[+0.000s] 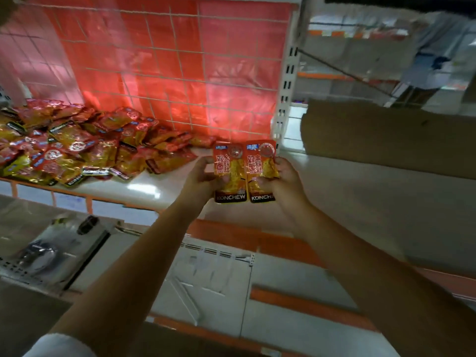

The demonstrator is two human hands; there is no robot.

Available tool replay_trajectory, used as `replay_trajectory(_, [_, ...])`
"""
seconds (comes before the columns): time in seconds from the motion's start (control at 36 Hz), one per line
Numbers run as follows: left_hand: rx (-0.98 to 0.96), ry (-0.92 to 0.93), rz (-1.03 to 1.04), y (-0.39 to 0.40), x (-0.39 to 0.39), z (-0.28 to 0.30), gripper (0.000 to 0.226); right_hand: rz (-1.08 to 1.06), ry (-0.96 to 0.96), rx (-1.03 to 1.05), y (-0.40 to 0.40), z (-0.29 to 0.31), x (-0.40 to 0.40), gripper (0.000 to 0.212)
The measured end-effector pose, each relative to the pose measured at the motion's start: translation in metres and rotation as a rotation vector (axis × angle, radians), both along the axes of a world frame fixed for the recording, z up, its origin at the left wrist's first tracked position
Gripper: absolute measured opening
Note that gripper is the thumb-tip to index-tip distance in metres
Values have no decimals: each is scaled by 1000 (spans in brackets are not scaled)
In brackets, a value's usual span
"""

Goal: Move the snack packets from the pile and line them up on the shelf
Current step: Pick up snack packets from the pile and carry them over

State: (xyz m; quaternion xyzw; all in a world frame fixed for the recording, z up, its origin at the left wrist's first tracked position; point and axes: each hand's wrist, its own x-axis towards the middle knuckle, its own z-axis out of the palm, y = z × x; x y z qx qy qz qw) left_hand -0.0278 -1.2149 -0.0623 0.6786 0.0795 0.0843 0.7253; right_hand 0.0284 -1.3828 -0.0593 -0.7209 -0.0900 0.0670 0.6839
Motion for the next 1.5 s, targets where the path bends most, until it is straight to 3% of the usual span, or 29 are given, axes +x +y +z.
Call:
replay_trajectory(0.28, [-40,-8,-80,-133,-3,0,58,-59,10,-26,-131,6,-18,46])
replay_trajectory(0.58, [-41,-11,-186,-206,-13,13,72,-194,-1,10,-213,10,-48,45])
replay_trajectory(0.94, [-37,50,-253,-306,-9,4,72,-336,9,-24,-312,3,-60,42])
replay_trajectory(1.11, [-58,59,-266,-400,6,-8,72,-344,-8,32,-404,-7,-53,43])
replay_trajectory(1.5, [-70,68,-324,-653,55,-18,74,-416,1,-53,-654,-8,-4,44])
